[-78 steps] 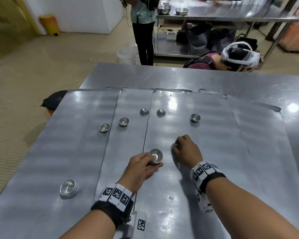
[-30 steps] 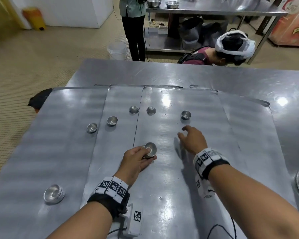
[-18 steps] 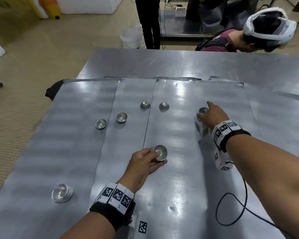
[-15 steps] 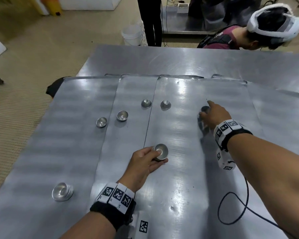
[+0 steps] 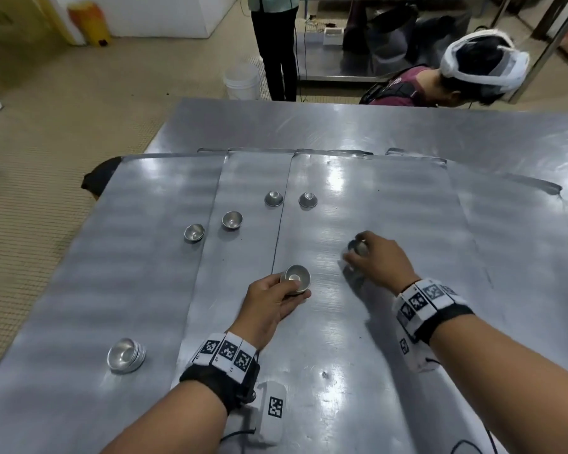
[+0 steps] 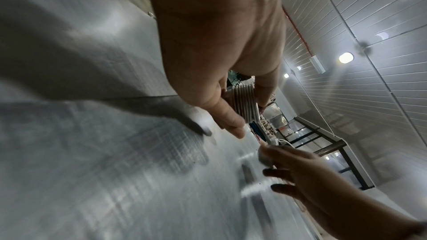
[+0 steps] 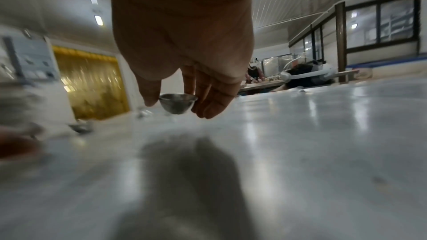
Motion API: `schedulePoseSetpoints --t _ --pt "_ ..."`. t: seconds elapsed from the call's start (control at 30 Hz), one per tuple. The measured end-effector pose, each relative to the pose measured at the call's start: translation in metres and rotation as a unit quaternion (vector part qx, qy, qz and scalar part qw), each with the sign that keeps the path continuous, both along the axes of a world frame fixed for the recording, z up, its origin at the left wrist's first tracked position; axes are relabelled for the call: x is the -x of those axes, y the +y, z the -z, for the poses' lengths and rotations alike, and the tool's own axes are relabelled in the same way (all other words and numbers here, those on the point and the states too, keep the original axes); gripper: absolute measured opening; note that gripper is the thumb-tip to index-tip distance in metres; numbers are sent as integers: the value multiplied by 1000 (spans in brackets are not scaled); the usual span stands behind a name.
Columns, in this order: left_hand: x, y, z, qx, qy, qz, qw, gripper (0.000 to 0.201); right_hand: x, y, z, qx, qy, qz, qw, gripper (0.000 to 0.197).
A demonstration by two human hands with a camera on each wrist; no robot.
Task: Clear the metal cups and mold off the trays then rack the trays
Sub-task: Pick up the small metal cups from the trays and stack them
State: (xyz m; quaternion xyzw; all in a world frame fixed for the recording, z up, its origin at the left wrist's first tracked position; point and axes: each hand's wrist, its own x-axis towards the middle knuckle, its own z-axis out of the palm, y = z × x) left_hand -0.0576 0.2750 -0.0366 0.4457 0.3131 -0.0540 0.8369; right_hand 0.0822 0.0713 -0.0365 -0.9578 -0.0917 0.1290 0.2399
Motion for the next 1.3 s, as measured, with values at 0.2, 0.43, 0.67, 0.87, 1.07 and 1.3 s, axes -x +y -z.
schedulePoseSetpoints --t 0.2,0.43,0.67,0.87,1.07,1.3 --pt "14 2 -4 27 -14 -16 999 20 83 32 -26 -181 -34 -36 982 64" --pt "25 3 -21 85 -30 -20 996 30 116 64 -26 -163 -36 -97 981 59" --pt "33 20 -17 24 -65 -26 997 25 118 80 -24 -167 -12 -120 979 77" --pt "33 48 -10 -1 -35 -63 997 23 86 85 -12 -134 3 -112 985 61" --pt "46 80 0 -50 -3 -90 995 19 19 138 -1 -53 -8 -138 989 52" --pt "63 109 4 -67 18 -96 993 17 -32 232 2 19 -13 -224 974 68"
